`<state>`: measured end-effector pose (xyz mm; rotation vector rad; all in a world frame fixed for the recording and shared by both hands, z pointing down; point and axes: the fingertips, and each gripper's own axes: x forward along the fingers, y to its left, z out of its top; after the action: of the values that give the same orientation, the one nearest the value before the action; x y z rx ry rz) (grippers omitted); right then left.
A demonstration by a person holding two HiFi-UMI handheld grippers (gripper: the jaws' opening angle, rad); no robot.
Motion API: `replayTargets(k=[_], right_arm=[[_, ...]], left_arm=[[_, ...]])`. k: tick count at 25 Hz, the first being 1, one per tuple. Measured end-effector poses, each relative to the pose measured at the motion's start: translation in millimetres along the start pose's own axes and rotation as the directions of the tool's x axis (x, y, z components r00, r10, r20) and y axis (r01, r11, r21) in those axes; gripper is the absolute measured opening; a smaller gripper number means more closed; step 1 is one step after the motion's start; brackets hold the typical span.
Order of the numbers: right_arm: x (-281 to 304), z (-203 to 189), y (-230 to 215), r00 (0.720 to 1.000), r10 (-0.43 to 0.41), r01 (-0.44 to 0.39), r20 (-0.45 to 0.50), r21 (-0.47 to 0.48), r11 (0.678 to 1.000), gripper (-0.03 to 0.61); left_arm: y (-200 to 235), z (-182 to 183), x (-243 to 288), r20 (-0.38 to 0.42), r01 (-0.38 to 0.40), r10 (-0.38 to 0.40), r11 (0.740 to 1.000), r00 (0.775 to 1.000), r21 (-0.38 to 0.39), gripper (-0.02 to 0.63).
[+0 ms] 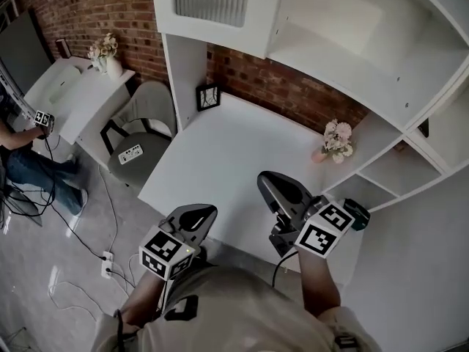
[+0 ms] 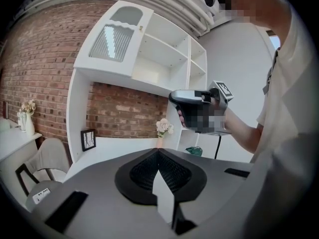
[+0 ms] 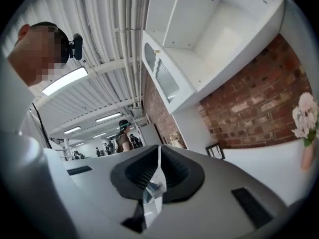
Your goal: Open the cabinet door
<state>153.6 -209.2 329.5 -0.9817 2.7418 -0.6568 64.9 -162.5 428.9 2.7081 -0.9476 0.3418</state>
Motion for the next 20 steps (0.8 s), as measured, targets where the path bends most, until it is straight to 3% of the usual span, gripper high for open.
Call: replayTargets(k=[4, 8, 10, 15, 20], right_arm=[[27.7, 37.1, -7.2, 0.999, -0.033, 0.036, 0.037, -0.075, 0.997, 0.028], [53.4, 84.2, -28.7, 0.988, -0.112, 0.129, 0.108, -0.172, 0.977, 0.058], [69.5, 103.3, -40.0, 0.983, -0.149, 0.170, 0.107, -0.226, 0.959, 0.129], [102.0, 138.5, -57.6, 0.963, -0.243, 0.269, 0.117, -0.356, 0.895, 0.163], [119.1, 157.7, -65.1, 0.948, -0.298, 0.317, 0.113, -0.428, 0.846, 0.195]], left_arm=[[18.5, 3.8, -5.7, 0.007, 0.018, -0.018, 1.000, 1.000, -0.001, 0.015], [29.9, 4.2, -8.0, 0.012, 0.026, -0.026, 1.000, 1.000, -0.007, 0.017], [34.5, 4.3, -9.1, 0.016, 0.026, -0.026, 1.000, 1.000, -0.009, 0.016], [48.9, 3.8, -19.5, 0.027, 0.009, -0.008, 1.000, 1.000, -0.028, 0.015], [59.4, -3.0, -31.8, 0.032, -0.022, 0.024, 0.998, 0.999, -0.051, 0.017]])
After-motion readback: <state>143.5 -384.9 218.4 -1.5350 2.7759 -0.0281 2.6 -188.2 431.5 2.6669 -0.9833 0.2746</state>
